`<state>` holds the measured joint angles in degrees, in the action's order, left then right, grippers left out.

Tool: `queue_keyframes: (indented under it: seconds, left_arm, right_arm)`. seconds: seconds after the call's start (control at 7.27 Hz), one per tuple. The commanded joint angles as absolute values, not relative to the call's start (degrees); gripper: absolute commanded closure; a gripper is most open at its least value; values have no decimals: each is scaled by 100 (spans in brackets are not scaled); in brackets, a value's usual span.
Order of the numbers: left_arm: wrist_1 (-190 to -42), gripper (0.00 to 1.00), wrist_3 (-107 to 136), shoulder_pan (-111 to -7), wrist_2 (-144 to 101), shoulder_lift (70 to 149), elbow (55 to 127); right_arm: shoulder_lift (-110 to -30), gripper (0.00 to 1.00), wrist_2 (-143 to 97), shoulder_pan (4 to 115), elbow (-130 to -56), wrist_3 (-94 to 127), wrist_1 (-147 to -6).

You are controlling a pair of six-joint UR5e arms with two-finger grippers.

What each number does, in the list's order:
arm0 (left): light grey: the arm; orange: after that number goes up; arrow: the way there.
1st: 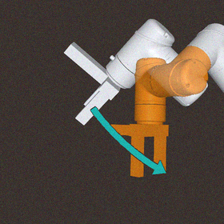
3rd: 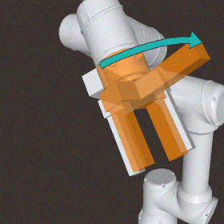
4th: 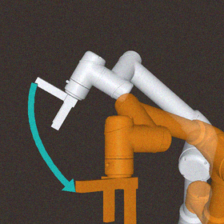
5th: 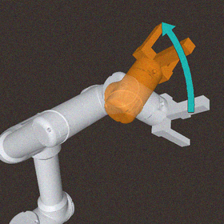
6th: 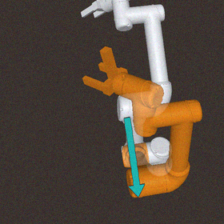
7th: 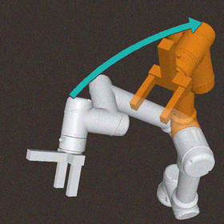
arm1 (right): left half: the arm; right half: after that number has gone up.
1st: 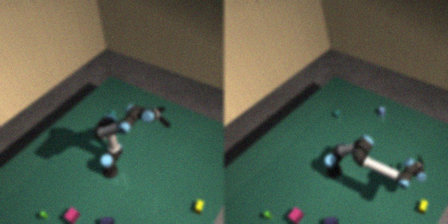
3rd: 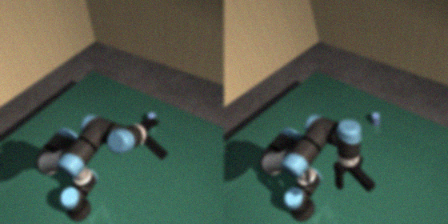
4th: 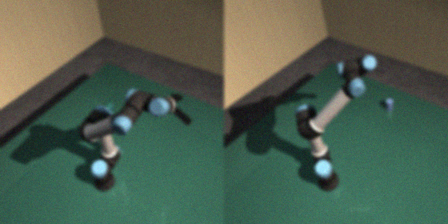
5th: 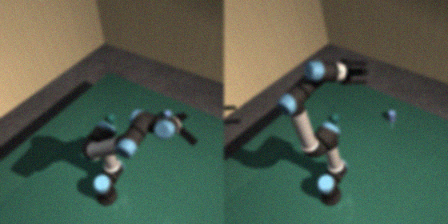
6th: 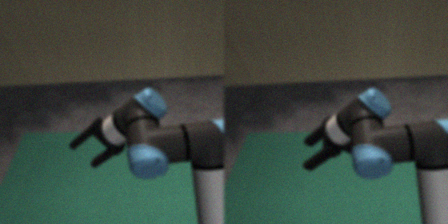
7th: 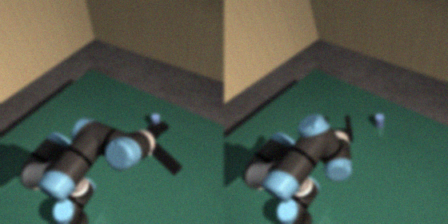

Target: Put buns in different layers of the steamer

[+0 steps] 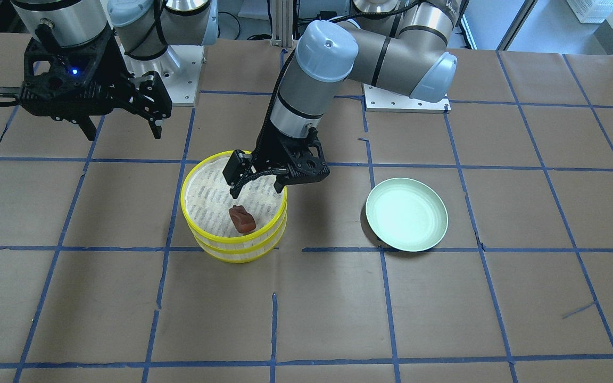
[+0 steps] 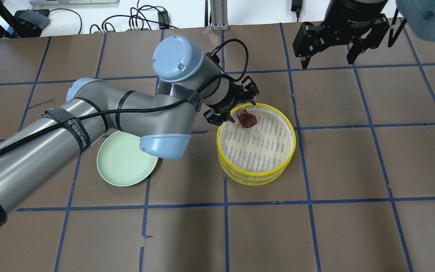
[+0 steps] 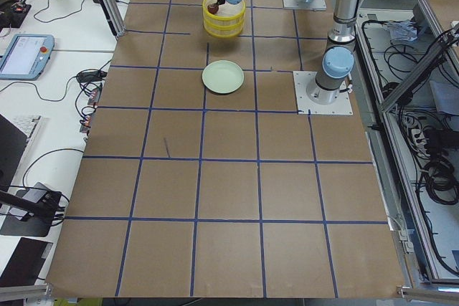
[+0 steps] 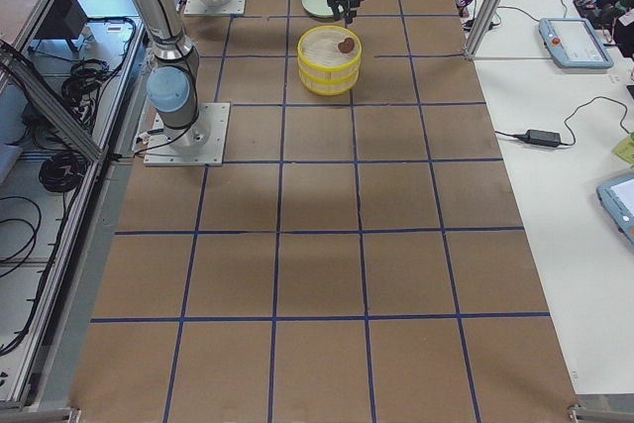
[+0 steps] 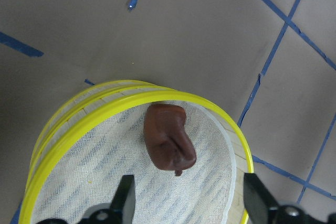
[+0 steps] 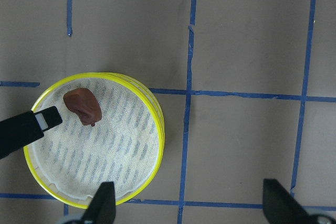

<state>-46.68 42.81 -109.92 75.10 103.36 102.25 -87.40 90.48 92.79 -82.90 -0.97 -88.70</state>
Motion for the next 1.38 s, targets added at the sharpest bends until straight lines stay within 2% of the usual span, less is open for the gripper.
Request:
queue_keyframes:
  seconds: [0.0, 0.28, 0.55, 0.69, 1.24]
  left_arm:
    - [-5830, 0, 1785, -10244, 7699, 9890, 10213]
    - [-7077, 0, 830, -9303, 7690, 9485, 9986]
    - [-8859, 0, 791, -8677, 7708, 9431, 9005]
    - [-9312, 0, 791, -8614, 7804, 9335, 8739]
    - [-9597, 0, 800, -8622, 8587, 8921, 8841]
  right_arm:
    - [-8745, 0, 9053, 9220, -8315, -132, -8886]
    - [-8754, 0, 9062, 9220, -8323, -132, -8886]
    - [-8763, 0, 9070, 9263, -8323, -123, -8860]
    - [-8763, 0, 9088, 9229, -8323, -132, -8851]
    - [-8763, 0, 9097, 9220, -8323, -132, -8851]
